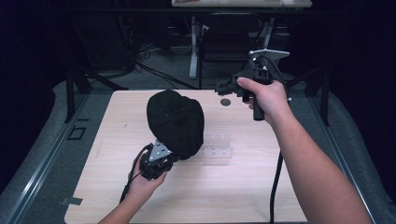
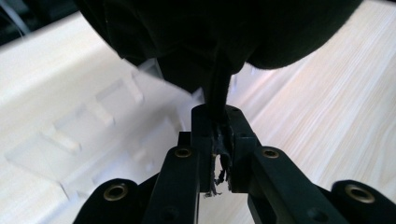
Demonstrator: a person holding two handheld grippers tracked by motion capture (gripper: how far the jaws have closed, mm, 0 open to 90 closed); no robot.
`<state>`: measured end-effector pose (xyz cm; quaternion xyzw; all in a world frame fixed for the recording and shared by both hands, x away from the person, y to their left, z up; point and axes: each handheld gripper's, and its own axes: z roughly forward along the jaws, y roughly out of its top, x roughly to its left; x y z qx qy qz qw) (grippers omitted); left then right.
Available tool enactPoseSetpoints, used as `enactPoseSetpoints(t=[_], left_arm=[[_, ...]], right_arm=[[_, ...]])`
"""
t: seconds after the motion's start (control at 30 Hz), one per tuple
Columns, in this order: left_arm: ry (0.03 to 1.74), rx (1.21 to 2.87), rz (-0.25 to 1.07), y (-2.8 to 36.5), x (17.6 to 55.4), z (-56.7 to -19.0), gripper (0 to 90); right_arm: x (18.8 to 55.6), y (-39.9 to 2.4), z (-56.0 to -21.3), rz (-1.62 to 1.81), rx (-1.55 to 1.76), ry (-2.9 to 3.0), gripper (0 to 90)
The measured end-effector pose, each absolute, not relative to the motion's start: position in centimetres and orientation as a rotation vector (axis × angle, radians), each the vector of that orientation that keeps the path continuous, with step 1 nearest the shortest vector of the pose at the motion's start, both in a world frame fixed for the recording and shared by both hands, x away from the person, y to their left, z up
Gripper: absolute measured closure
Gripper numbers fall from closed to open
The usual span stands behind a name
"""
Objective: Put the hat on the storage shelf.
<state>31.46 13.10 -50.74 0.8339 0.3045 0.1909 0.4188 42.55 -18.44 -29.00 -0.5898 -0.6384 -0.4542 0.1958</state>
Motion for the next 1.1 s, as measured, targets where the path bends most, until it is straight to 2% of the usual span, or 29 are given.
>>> enactPoseSetpoints(t=[0.2, 0.37, 0.5, 0.63, 0.77, 1.1], left_arm=[[0.798, 2.057, 0.43, 13.9, 31.2, -51.6, 84.2], [0.799, 2.065, 0.463, 13.9, 31.2, -51.6, 81.9], [0.837, 2.058, 0.431, 14.2, 30.7, -51.5, 75.7], [0.825, 2.089, 0.482, 15.2, 30.6, -51.5, 69.4], [0.872, 2.052, 0.473, 16.3, 30.2, -51.3, 63.2], [0.952, 1.995, 0.512, 19.6, 30.1, -51.0, 54.5]], right_arm=[[42.4, -19.0, -29.1, -1.275, -1.662, -1.794, 74.8], [42.2, -19.2, -29.1, -1.277, -1.673, -1.796, 74.1], [42.0, -19.5, -29.3, -1.266, -1.691, -1.82, 73.8], [41.4, -19.9, -29.3, -1.258, -1.693, -1.84, 73.3], [40.8, -20.4, -29.5, -1.23, -1.711, -1.864, 73.3], [38.9, -23.0, -30.2, -1.238, -1.749, -1.85, 73.1]])
